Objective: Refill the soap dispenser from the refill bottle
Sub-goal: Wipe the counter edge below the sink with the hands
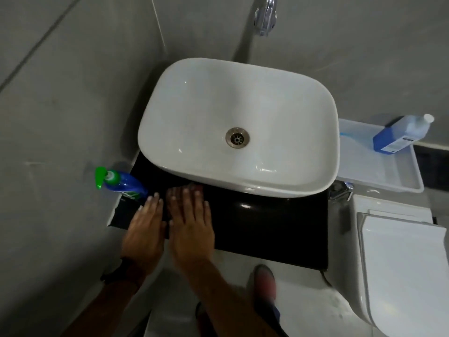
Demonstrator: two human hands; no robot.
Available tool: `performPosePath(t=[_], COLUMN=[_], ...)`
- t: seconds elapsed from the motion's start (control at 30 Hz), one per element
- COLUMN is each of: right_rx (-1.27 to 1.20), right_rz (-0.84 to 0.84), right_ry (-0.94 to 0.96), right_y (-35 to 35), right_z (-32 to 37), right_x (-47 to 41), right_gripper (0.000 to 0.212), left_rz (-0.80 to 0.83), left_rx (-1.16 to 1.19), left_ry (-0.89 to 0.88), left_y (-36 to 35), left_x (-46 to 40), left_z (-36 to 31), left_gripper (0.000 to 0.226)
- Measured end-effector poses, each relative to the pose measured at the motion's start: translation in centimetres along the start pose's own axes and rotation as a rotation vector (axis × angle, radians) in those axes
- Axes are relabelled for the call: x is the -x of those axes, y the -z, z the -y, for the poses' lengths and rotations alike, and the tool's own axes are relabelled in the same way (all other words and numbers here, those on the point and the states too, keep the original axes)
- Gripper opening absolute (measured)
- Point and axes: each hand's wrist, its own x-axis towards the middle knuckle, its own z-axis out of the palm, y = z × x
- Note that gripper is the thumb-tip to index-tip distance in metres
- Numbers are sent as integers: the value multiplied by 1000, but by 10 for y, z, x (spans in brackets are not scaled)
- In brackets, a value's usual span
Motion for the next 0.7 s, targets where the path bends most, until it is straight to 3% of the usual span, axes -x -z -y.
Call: performPosePath(t=[0.27,0.43,0.53,0.7], right_rx=[2,30,105,224], right_rz=[43,-94,-135,-133], right_ry=[76,-169,-305,-403], right_y=[-4,20,51,99], right_z=[-12,-86,-151,-230], right_x=[-1,43,70,58], right_gripper=[76,78,67,62], left_rz=[-99,-109,-89,-77], left_rx=[35,30,7,-11], left_ry=[-18,-12,-30,-13], left_y=[-6,-10,-13,-17], left_x=[3,4,4,3], left_z=[-1,2,6,7], left_gripper=[59,60,61,61])
